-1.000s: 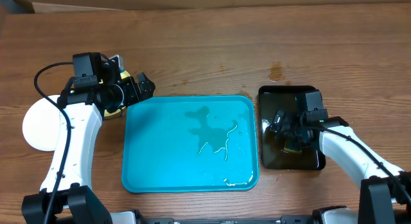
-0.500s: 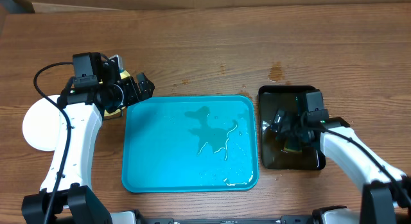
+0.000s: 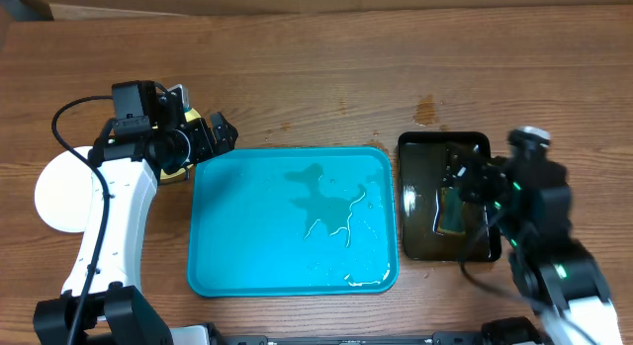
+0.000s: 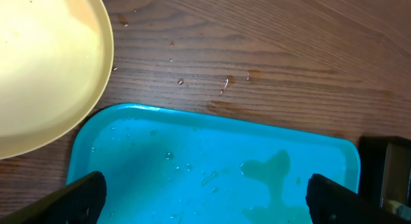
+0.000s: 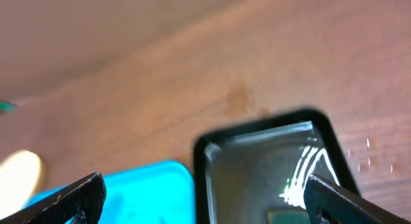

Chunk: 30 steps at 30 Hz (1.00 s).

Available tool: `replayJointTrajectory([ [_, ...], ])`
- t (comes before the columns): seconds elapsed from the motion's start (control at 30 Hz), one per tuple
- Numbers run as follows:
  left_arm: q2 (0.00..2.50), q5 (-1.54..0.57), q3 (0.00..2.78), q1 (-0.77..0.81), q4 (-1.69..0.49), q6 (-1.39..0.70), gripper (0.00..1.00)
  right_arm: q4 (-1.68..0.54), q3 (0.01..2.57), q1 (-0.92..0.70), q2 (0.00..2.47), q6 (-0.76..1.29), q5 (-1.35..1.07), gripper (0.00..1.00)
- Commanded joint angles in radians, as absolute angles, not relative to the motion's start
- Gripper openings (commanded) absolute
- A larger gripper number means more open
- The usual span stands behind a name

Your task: Clean dirty plates on tray and stack at the side

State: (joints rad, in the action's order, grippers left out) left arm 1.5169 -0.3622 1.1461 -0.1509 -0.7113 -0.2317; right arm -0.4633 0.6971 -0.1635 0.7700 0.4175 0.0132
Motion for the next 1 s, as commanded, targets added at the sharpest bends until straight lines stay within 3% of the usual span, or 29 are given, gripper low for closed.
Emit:
replayJointTrajectory([
  [0.0,1.520,-0.358,1.168,-0.150,-0.709,-0.209,1.00,-0.458,0.699,-0.162,0.600,0.418,0.013,1.00],
  [0.2,1.520,-0.358,1.168,-0.150,-0.709,-0.209,1.00,-0.472,0.694,-0.161,0.325,0.410,0.076,1.00],
  [0.37,1.520,-0.358,1.168,-0.150,-0.709,-0.209,1.00,-0.257,0.629,-0.129,0.172,0.397,0.157,1.00],
  [0.63,1.520,-0.358,1.168,-0.150,-0.709,-0.209,1.00,0.191,0.414,-0.043,0.094,0.305,0.049,1.00],
  [0.97,1.520,-0.358,1.168,-0.150,-0.709,-0.209,1.00,0.267,0.072,-0.030,0.003,0.284,-0.067,1.00],
])
